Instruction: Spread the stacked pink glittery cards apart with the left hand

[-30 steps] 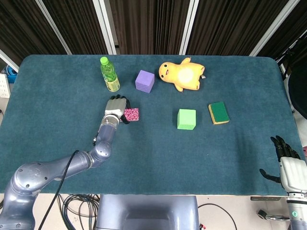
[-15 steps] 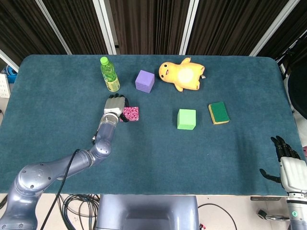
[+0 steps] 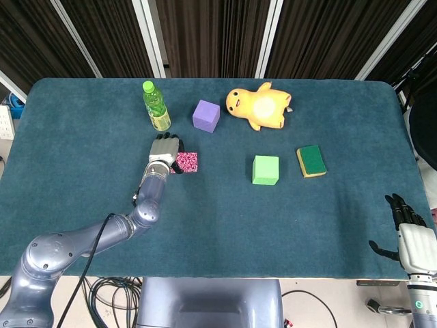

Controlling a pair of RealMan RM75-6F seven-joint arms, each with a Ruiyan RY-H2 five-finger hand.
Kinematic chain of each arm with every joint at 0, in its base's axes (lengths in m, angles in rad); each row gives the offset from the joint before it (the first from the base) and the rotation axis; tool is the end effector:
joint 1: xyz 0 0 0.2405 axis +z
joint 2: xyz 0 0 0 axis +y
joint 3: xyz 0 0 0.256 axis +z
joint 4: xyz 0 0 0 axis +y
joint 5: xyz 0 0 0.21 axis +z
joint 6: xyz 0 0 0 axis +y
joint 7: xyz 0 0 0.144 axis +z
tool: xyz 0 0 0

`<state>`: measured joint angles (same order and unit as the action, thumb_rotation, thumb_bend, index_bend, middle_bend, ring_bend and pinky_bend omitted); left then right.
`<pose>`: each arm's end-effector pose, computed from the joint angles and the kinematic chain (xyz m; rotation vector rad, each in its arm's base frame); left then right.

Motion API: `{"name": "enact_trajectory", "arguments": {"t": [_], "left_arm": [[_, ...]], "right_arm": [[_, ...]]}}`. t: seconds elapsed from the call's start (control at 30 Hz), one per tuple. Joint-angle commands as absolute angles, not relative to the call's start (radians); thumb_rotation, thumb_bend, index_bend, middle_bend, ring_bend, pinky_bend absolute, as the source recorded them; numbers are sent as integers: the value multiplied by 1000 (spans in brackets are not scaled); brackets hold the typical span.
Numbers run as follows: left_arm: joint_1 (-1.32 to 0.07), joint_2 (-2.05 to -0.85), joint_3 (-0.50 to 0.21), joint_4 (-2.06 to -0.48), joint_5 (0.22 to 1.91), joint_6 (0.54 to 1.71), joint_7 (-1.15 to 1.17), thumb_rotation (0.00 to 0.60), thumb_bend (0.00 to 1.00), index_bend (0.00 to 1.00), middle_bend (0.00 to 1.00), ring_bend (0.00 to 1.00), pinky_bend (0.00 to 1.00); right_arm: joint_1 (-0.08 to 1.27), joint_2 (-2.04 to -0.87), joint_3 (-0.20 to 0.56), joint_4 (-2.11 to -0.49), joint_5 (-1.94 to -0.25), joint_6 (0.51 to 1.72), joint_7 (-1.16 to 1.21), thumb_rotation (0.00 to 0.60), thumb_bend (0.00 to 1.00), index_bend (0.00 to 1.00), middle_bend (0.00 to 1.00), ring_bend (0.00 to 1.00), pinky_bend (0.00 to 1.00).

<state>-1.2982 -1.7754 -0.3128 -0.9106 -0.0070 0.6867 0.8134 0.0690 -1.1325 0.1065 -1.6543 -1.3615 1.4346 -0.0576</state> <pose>-0.0701 0.4746 -0.0507 -1.6211 -1.2313 -0.5720 -0.3204 -0.1859 0.1588 1.2609 -0.9740 0.8358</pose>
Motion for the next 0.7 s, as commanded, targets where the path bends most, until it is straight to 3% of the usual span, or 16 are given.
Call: {"name": "enact_trajectory", "arguments": {"t": [0.03,0.7], "left_arm": [[-1297,-1768,-314,-921,-11,692,820,600,215,484,210,50,18],[-1267,-1686,-328,-1054,-10,703,792,600,216,493,211,50,19]], "right_arm": [[69,-1132,106,-1655,-1361,1434,-58,600,153,77,43,125,226],[71,-1129,107,-1660,-1354,1426,-54,600,153,77,43,125,227]]}}
